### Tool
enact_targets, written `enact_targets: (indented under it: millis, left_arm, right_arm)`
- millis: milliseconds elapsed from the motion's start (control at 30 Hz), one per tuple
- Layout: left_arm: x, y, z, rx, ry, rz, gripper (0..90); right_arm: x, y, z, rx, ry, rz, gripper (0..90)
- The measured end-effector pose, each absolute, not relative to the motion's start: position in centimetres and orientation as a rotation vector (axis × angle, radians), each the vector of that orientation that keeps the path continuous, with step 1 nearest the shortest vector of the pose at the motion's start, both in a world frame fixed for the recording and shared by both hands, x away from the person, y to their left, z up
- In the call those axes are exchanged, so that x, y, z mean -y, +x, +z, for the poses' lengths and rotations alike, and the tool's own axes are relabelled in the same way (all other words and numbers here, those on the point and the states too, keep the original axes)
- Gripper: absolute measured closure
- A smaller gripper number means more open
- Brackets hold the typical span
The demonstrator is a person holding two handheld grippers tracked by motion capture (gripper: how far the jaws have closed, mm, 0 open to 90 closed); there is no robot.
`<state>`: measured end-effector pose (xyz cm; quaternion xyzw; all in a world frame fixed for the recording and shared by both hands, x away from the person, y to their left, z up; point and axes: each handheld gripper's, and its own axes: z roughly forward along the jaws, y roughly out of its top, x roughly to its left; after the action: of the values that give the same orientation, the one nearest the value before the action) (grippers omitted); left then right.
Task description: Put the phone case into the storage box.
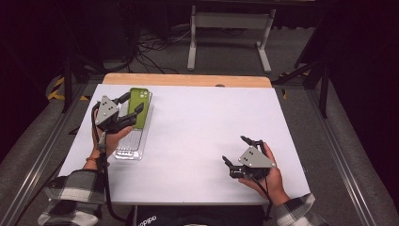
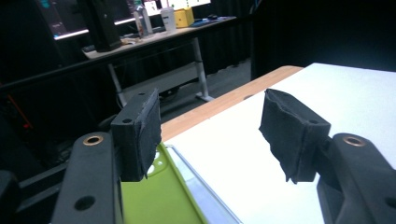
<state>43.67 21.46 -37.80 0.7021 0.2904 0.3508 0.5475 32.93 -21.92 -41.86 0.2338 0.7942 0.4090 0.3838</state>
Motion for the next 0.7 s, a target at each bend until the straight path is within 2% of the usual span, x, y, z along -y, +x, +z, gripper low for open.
enact_targets:
  millis: [300, 700]
  left_arm:
    - [-20.9, 43.2, -37.7, -0.691, 1.661, 0.798, 32.3]
    - [-20.4, 42.5, -37.7, -0.648, 1.669, 0.774, 28.7]
  right_arm:
    - [21.9, 32.9, -41.9, -2.031, 0.595, 1.039, 12.7]
    - [21.9, 32.9, -41.9, -2.025, 0.594, 1.038, 12.7]
